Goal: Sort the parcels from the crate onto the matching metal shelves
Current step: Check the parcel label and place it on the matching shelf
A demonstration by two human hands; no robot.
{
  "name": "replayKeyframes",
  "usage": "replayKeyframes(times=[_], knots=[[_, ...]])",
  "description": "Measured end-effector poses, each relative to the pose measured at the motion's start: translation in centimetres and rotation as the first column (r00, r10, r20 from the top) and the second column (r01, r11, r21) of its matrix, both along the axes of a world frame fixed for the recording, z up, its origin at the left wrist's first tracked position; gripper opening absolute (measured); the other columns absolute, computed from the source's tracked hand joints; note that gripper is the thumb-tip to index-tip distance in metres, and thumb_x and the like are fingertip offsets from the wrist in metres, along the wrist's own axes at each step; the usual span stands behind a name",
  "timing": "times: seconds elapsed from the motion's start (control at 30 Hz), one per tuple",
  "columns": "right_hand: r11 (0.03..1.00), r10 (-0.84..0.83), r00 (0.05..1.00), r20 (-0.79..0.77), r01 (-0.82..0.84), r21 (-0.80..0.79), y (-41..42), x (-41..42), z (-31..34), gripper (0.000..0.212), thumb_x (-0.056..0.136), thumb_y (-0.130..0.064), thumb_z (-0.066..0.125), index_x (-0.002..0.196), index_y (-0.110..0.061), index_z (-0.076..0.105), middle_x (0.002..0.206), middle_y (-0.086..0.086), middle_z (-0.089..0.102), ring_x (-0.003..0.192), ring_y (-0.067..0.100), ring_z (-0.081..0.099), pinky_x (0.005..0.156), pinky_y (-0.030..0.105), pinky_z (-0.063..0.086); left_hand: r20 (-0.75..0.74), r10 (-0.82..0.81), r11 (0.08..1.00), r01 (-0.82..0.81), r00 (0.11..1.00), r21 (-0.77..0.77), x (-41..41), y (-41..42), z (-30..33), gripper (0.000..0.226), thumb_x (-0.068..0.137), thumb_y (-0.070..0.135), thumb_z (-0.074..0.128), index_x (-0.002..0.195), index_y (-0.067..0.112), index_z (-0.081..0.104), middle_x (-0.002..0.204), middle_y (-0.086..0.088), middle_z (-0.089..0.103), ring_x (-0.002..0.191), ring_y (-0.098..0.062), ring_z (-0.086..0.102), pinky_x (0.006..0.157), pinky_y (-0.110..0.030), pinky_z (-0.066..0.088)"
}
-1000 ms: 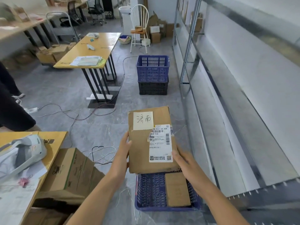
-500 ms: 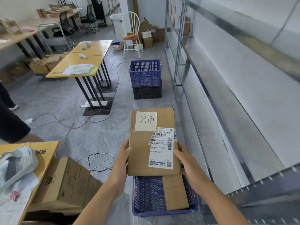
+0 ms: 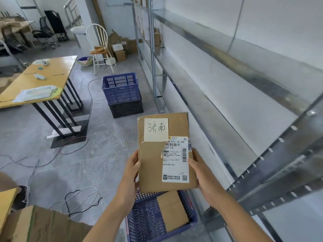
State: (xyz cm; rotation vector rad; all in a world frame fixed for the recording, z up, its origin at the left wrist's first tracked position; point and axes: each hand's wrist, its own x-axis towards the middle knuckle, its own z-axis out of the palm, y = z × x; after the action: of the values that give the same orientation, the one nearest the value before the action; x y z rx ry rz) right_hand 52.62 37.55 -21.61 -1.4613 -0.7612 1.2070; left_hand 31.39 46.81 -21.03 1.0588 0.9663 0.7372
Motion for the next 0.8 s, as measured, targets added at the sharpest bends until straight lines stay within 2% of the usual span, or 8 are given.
replayKeyframes(times=[0.1,0.2,0.33,0.43,0.53,0.63,0.7,0.8], knots=[[0.995,-0.101,0.995,0.012,0.1,0.003,-1.7,-0.9,0.9,0.034,0.11,-0.037,0.043,0.141,-0.05,0.05,0.132,-0.017,0.074,0.121,0.006,0.07,0.096,0.04,0.059,0.019,-0.096,0.995,0.096,0.995,0.02,0.2,0.3,0.2,0.039,0.105,0.044,0.042,0.142,0.052,0.048,0.144,0.026,0.057,0.131,0.0,0.055,0.105,-0.042,0.052],[0.968,-0.251,0.968,-0.006,0.251,-0.008,-3.6,-2.8,2.0,0.033,0.11,-0.034,0.044,0.138,-0.051,0.052,0.127,-0.019,0.075,0.115,0.001,0.071,0.088,0.032,0.058,0.038,-0.224,0.974,0.223,0.974,0.042,-0.1,0.5,0.3,0.042,0.096,0.051,0.046,0.137,0.056,0.048,0.135,0.035,0.062,0.13,0.004,0.055,0.101,-0.035,0.052],[0.908,-0.419,0.908,0.014,0.419,-0.024,-7.2,-6.0,2.9,0.034,0.11,-0.036,0.044,0.129,-0.062,0.053,0.122,-0.022,0.077,0.112,0.004,0.073,0.099,0.045,0.058,0.054,-0.395,0.918,0.392,0.917,0.056,-0.6,0.2,0.4,0.039,0.1,0.048,0.045,0.137,0.056,0.049,0.14,0.032,0.059,0.124,0.006,0.059,0.103,-0.04,0.055],[0.84,-0.541,0.841,0.014,0.541,-0.044,-10.4,-8.2,3.7,0.042,0.11,-0.035,0.043,0.108,-0.074,0.059,0.117,-0.02,0.079,0.11,0.009,0.075,0.098,0.048,0.059,0.065,-0.527,0.848,0.521,0.847,0.094,-0.9,-1.2,0.6,0.049,0.092,0.054,0.047,0.142,0.054,0.047,0.138,0.036,0.057,0.119,0.011,0.062,0.09,-0.031,0.061],[0.756,-0.654,0.756,-0.008,0.654,-0.023,-14.1,-10.2,4.0,0.034,0.111,-0.033,0.042,0.122,-0.06,0.059,0.119,-0.018,0.078,0.11,0.005,0.074,0.096,0.041,0.059,0.056,-0.628,0.777,0.621,0.776,0.102,-0.5,-3.1,1.4,0.049,0.091,0.057,0.054,0.139,0.055,0.049,0.134,0.037,0.062,0.124,0.008,0.061,0.094,-0.027,0.055],[0.683,-0.731,0.683,-0.01,0.73,-0.024,-17.3,-11.5,4.7,0.029,0.11,-0.034,0.043,0.132,-0.047,0.058,0.123,-0.016,0.076,0.117,0.006,0.07,0.098,0.043,0.058,0.049,-0.684,0.728,0.677,0.728,0.106,0.5,-4.3,1.3,0.066,0.082,0.067,0.069,0.143,0.051,0.052,0.145,0.022,0.062,0.137,-0.012,0.057,0.104,-0.041,0.049],[0.566,-0.824,0.566,-0.018,0.824,0.011,-23.0,-13.7,4.9,0.029,0.11,-0.036,0.043,0.133,-0.047,0.058,0.129,-0.015,0.073,0.124,0.008,0.067,0.099,0.042,0.057,0.062,-0.789,0.614,0.78,0.611,0.124,1.6,-9.0,2.2,0.053,0.085,0.059,0.063,0.137,0.053,0.055,0.14,0.027,0.063,0.133,-0.006,0.059,0.1,-0.034,0.052],[0.52,-0.854,0.52,-0.008,0.854,0.036,-25.5,-14.9,5.8,0.028,0.11,-0.036,0.042,0.119,-0.054,0.062,0.128,-0.017,0.073,0.122,0.006,0.066,0.101,0.042,0.055,0.092,-0.822,0.57,0.81,0.562,0.141,1.9,-11.6,2.6,0.04,0.097,0.047,0.059,0.136,0.049,0.054,0.132,0.03,0.068,0.122,0.002,0.065,0.089,-0.028,0.06]])
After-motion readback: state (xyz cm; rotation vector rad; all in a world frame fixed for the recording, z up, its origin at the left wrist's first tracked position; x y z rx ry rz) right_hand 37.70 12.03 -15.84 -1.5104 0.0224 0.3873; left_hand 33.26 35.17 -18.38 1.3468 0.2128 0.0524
